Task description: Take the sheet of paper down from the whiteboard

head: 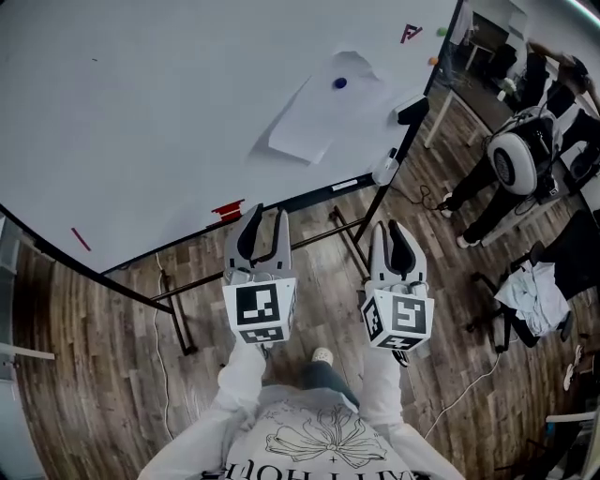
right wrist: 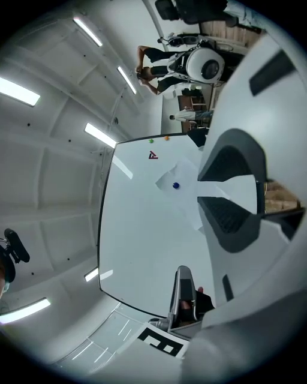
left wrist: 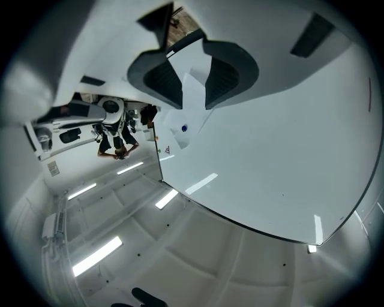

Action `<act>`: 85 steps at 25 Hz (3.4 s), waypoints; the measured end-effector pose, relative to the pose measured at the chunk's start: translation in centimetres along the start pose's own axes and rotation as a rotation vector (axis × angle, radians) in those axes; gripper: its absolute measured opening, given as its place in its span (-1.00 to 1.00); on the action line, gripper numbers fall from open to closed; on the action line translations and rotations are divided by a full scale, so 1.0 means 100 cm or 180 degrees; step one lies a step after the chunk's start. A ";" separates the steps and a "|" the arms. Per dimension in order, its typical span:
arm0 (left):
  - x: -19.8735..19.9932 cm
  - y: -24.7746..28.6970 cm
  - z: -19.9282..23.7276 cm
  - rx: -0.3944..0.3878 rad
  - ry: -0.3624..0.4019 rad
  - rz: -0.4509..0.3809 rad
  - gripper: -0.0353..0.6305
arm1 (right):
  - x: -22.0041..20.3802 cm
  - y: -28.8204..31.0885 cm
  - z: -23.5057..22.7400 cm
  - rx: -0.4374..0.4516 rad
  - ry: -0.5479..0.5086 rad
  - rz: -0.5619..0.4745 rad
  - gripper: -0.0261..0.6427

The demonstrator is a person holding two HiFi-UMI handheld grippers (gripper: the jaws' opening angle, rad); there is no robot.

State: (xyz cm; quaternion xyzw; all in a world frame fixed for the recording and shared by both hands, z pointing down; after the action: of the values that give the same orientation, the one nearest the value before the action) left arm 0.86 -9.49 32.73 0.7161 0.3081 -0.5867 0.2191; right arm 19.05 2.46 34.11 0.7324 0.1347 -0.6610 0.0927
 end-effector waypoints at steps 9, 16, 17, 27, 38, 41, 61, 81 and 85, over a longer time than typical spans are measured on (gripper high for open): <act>0.000 0.054 -0.026 0.0521 -0.0064 0.0140 -0.55 | 0.006 0.065 -0.062 0.0498 0.0001 0.0048 -0.69; -0.007 0.073 -0.020 0.0756 0.0016 0.0311 -0.51 | -0.003 0.102 -0.068 0.0785 0.0019 0.0142 -0.65; -0.008 0.076 -0.018 0.0764 0.0028 0.0319 -0.50 | -0.004 0.107 -0.067 0.0814 0.0020 0.0152 -0.64; -0.025 0.126 0.022 0.0663 0.0040 0.0383 -0.37 | -0.014 0.173 -0.059 0.0893 -0.0027 0.0174 -0.55; -0.059 0.191 0.056 0.0176 -0.0101 0.0565 -0.36 | 0.003 0.255 -0.032 0.0940 -0.0159 0.0011 -0.50; -0.063 0.203 0.060 0.0042 -0.0162 0.0549 -0.36 | 0.002 0.270 -0.027 0.0915 -0.0151 -0.0014 -0.49; -0.070 0.232 0.059 -0.0167 -0.0474 0.0466 -0.86 | 0.022 0.317 -0.028 0.0900 -0.0294 -0.0198 -0.47; -0.059 0.230 0.055 0.0297 -0.0442 0.0561 -0.87 | 0.040 0.345 -0.033 0.1085 -0.0548 -0.0314 -0.52; -0.056 0.226 0.057 0.0381 -0.0467 0.0540 -0.88 | 0.039 0.346 -0.030 0.1071 -0.0561 -0.0337 -0.56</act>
State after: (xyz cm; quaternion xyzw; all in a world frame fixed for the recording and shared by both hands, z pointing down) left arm 11.91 -30.55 35.90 0.7065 0.1940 -0.6343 0.2468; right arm 33.25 -29.04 29.11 0.6687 0.0520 -0.7397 -0.0546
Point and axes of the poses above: the fingertips, and each gripper's own axes: y forward along the fingers, z to its left, x out of its top, the point moved 7 cm from there along -y, backward along the fingers, and after that the axes turned 10 degrees about y, right-handed, at the moved point
